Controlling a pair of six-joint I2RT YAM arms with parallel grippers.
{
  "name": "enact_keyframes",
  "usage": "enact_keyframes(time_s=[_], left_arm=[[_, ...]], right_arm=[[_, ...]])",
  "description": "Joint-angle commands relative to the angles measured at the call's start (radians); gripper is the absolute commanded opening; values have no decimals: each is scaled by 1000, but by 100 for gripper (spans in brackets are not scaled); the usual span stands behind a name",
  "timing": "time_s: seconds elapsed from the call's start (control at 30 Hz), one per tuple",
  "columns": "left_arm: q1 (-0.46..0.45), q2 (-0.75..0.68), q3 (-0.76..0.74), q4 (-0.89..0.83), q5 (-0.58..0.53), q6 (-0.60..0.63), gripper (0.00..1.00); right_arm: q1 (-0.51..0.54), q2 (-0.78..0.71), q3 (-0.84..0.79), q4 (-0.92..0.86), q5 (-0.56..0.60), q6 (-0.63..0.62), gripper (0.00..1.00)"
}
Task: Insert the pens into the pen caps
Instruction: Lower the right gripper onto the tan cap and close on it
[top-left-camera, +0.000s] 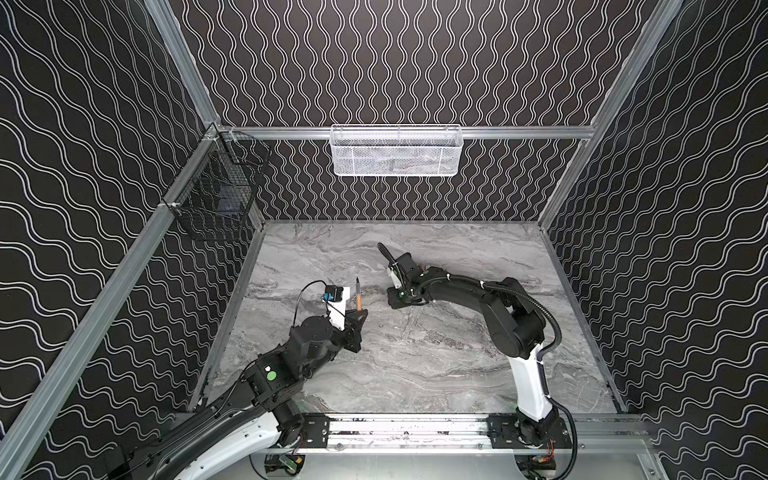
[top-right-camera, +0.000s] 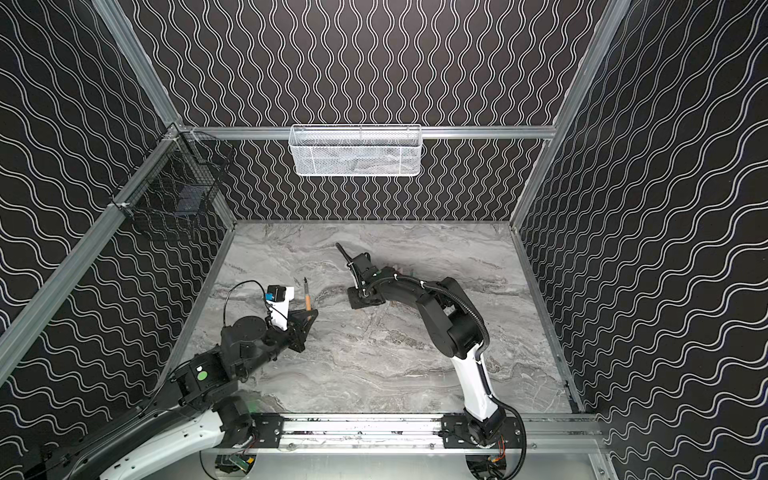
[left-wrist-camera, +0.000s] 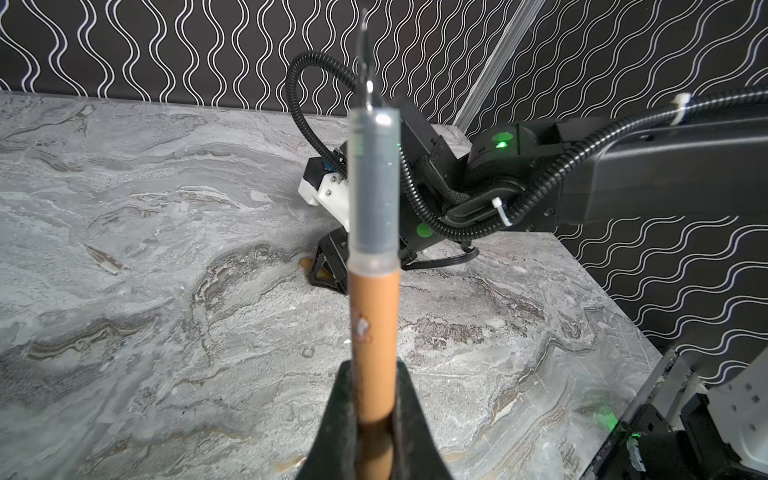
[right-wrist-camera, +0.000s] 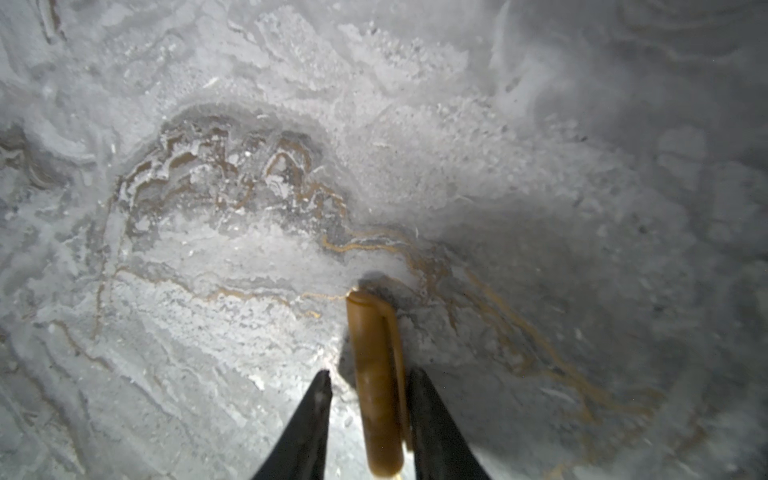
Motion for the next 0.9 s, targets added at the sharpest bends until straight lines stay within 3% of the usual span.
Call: enact_keyframes(time_s=[0.0,0.5,0.87], left_arm=[[2,9,8,41,17,11,0],[2,12,19,39,26,13,0],[2,22,27,35,23,16,0]], right_arm=[[-4,-40,-8,-2,-21,-16,35],[-41,-2,19,-11,-57,-38,28],[-40,36,30,-21,-13,-48,25]])
